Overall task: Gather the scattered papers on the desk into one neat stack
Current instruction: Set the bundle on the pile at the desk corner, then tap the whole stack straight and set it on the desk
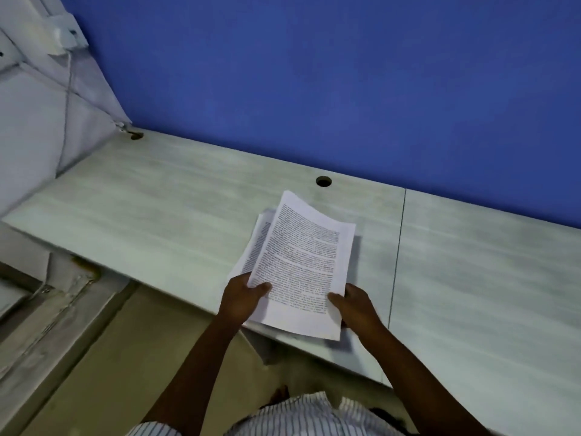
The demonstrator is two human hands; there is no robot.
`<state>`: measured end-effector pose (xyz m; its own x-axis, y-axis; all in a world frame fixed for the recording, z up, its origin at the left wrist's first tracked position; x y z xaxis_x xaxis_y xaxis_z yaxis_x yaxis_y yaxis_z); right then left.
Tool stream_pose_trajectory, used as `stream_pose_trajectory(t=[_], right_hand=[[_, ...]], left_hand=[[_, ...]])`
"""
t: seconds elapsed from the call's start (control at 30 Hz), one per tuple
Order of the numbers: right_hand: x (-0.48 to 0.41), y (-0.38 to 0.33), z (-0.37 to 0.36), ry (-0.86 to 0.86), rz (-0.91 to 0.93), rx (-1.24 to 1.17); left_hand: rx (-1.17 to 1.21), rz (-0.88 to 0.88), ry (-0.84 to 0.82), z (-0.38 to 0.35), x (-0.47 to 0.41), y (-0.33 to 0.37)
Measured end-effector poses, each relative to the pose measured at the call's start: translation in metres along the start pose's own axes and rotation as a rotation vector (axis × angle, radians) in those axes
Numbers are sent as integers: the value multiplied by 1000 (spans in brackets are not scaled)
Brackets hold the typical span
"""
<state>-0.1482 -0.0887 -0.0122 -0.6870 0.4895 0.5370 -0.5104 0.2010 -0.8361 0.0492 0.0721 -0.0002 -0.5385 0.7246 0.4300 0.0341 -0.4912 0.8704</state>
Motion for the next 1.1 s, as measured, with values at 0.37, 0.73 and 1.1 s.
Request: stream_pose_trajectory(t=[0.37,0.73,1.1], right_hand=[[-39,2,-52,34,-138,335],[-32,18,-62,126,-141,229],[56,96,-24,406,-162,225]], left_hand=[[-488,82,57,54,-54,-49],[-678,69,-69,55,-100,-48],[-779,-51,-173,-37,-44,-44]])
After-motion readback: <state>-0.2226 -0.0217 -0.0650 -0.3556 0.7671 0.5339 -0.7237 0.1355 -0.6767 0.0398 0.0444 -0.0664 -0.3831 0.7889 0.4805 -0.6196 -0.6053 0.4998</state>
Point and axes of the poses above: each hand's wrist, its own x-axis away from the middle knuckle, its own z-axis out of the back of the hand, y = z × x, the point moved 5 cm from there along -x, towards the middle knuckle, and after that the axes turned 15 degrees about -y, right-handed, at the moved point
